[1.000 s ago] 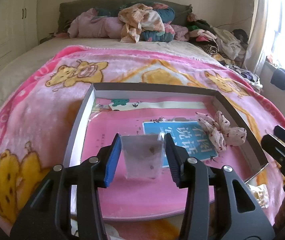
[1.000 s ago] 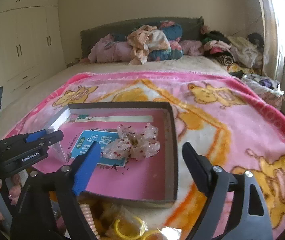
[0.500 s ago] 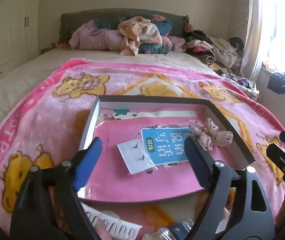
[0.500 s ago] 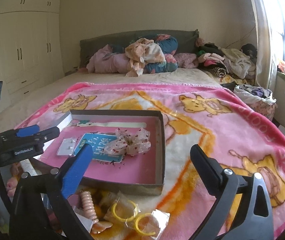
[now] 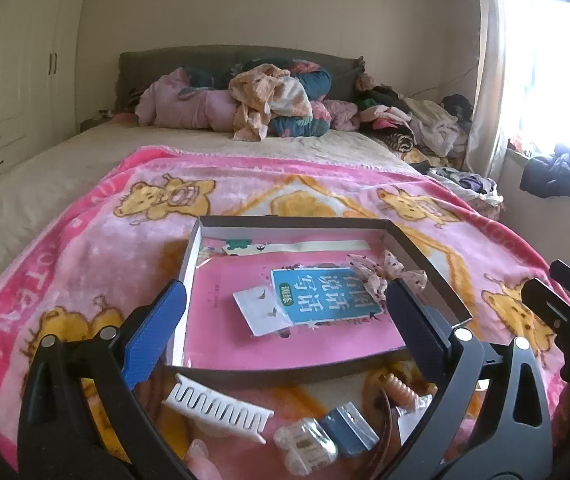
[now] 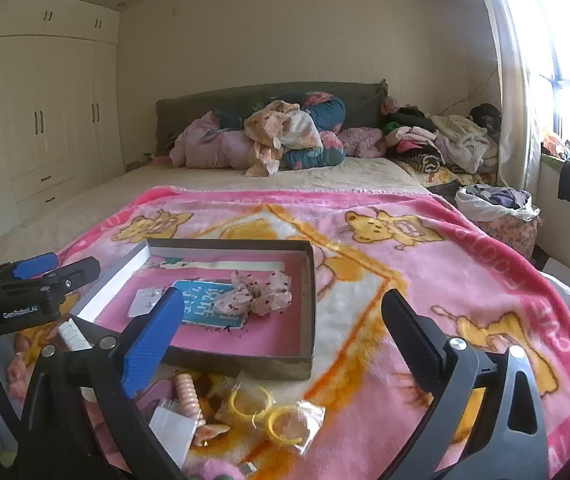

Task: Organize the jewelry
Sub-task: 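Withdraw both open tools from the box toward the remaining accessories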

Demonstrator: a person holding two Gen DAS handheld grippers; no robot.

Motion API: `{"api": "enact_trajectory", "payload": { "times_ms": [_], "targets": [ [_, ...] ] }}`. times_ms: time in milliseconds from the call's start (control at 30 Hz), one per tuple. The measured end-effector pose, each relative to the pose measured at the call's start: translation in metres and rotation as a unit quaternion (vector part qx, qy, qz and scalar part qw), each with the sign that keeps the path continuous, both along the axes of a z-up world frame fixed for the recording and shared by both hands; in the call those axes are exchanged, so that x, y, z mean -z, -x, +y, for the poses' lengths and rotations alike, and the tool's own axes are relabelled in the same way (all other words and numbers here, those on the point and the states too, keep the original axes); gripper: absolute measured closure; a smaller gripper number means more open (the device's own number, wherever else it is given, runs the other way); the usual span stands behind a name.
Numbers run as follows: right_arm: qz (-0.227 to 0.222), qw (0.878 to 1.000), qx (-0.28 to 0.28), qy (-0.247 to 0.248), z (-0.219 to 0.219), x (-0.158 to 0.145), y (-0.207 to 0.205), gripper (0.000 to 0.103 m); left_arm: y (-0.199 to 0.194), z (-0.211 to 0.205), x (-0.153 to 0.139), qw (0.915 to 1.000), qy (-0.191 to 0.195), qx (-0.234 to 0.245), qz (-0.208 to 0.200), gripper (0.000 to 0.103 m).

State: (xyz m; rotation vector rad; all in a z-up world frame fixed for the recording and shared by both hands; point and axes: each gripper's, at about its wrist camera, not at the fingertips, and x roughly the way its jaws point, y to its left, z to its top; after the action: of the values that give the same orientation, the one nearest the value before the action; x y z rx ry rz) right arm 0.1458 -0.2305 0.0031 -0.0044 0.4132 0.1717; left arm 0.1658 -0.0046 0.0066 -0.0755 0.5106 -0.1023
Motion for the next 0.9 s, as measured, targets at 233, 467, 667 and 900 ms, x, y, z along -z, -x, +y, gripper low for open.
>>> {"api": "enact_trajectory", "payload": {
  "times_ms": [233, 467, 667, 900],
  "targets": [
    [-0.004, 1.0, -0.001, -0.001, -0.003, -0.001, 0.017, 0.007, 0.017, 0.004, -0.004, 1.0, 0.005, 0.0, -0.005, 0.012],
    [-0.004, 1.0, -0.003, -0.001, -0.005, -0.001, 0.028, 0.007, 0.036, 0.006, -0.003, 1.0, 0.006, 0.005, -0.004, 0.012],
    [-0.003, 1.0, -0.005, -0.003, -0.007, 0.003, 0.043, 0.007, 0.05, -0.002, 0.002, 0.9999, -0.001, 0.017, -0.002, 0.012],
    [-0.004, 1.0, -0.007, -0.006, -0.014, 0.005, 0.056, 0.007, 0.064, -0.013, 0.005, 0.9994, -0.009, 0.034, -0.006, 0.012]
  ]
}}
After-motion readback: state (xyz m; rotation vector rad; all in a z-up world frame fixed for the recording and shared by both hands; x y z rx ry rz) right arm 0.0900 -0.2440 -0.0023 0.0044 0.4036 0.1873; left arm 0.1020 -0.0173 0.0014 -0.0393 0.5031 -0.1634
